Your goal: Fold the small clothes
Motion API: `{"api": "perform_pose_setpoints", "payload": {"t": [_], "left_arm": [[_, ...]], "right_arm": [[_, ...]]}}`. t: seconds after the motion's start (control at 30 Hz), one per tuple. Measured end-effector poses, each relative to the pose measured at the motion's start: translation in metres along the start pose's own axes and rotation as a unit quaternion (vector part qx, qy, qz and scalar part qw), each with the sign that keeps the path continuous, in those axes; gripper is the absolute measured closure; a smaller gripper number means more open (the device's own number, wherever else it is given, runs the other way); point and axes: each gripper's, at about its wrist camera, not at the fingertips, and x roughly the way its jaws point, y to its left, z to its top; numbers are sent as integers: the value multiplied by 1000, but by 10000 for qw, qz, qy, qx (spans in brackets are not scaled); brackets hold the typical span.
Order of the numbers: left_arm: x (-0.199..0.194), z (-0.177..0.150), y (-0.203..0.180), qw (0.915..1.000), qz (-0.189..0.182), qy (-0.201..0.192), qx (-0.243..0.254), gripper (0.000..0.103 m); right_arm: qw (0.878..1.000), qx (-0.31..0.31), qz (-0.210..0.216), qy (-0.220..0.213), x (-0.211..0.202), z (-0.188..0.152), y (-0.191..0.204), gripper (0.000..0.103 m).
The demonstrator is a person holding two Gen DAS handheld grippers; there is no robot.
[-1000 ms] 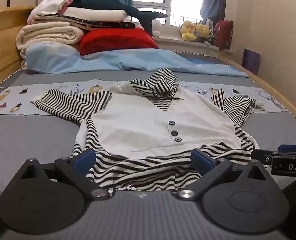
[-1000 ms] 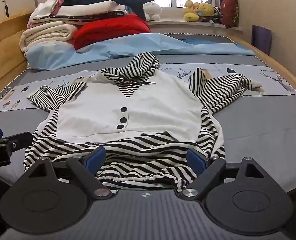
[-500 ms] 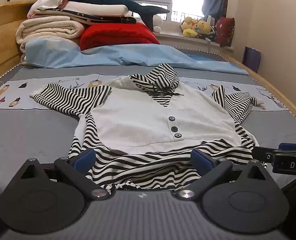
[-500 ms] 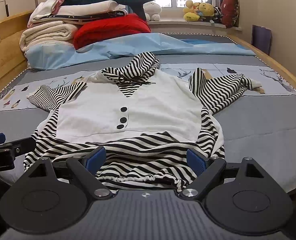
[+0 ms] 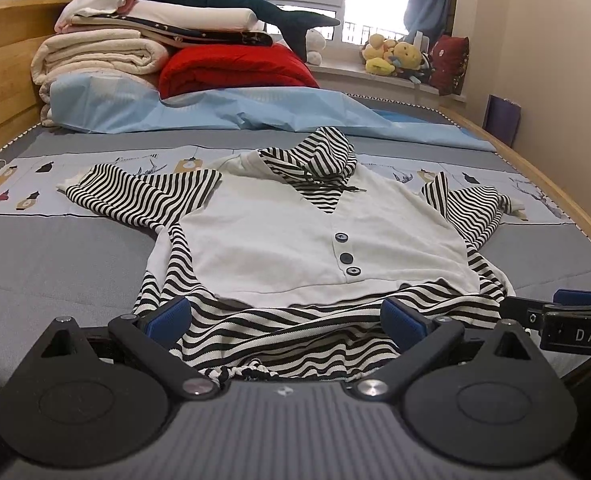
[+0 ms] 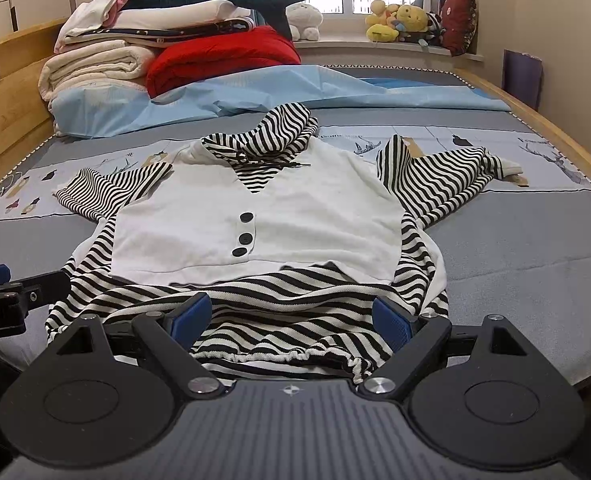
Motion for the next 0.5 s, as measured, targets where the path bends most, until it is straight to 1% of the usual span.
{"api": "perform_pose_setpoints", "payload": {"t": [0.2, 0.3, 0.37, 0.4, 0.43, 0.47, 0.5], "left_arm": [[-1, 0, -1, 10000, 38, 11, 49, 1], [-4, 5, -1, 9999, -10, -139, 58, 4], [-5, 13, 0, 9999, -51, -145, 61, 7], [-5, 19, 1, 9997, -110, -207, 72, 11], [-5, 25, 2, 9994, -165, -270, 119, 20], [-3, 33, 2, 9991, -208, -292, 220, 25], [0, 40, 3, 9987, -269, -326, 280, 35]], "right_arm": [[10000, 17, -7, -2, 1, 1, 0, 15], [10000, 59, -16, -29, 2, 2, -1, 15], [9999, 86, -20, -82, 2, 3, -2, 16], [9999, 91, -33, -122, 2, 4, -1, 19], [9998, 102, -26, -167, 1, 4, -2, 23], [9997, 130, -4, -223, 0, 5, -3, 25], [9994, 167, 34, -300, -1, 7, -4, 31]]}}
